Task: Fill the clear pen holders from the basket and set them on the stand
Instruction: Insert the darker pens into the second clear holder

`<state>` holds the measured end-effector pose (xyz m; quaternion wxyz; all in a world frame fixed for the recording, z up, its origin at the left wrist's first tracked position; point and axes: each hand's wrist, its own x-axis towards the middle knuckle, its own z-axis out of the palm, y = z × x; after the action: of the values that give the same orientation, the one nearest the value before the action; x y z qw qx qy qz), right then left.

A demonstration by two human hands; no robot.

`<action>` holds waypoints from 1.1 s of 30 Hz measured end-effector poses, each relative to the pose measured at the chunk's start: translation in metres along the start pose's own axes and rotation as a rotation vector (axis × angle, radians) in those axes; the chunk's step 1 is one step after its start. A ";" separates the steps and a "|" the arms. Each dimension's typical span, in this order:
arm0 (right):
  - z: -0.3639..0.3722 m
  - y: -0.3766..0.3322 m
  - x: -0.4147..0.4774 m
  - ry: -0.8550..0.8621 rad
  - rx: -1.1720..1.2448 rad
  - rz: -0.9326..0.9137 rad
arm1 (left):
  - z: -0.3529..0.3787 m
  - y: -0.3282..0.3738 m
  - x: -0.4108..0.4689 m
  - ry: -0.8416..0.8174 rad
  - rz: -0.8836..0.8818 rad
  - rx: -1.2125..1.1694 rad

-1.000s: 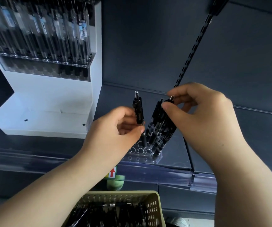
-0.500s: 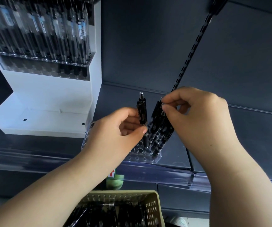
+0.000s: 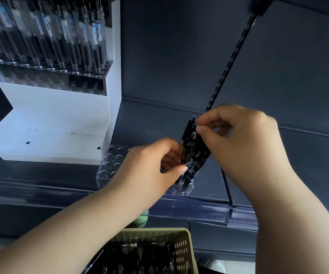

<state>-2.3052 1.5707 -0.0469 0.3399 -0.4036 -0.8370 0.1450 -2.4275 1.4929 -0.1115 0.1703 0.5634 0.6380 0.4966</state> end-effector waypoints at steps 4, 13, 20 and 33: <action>0.003 -0.002 -0.001 0.002 0.004 0.001 | 0.005 -0.005 0.000 -0.080 -0.005 0.115; 0.002 0.000 0.000 0.013 0.017 0.000 | 0.010 -0.014 0.004 -0.121 -0.036 0.223; -0.006 0.003 -0.003 0.046 0.034 -0.011 | 0.014 -0.017 0.002 -0.085 -0.033 0.250; 0.004 -0.009 -0.066 0.073 -0.007 -0.255 | -0.018 -0.014 -0.048 -0.058 0.303 0.685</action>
<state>-2.2837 1.5139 -0.0751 0.3842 -0.3003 -0.8691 0.0830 -2.4344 1.4441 -0.1319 -0.0855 0.6896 0.6713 0.2579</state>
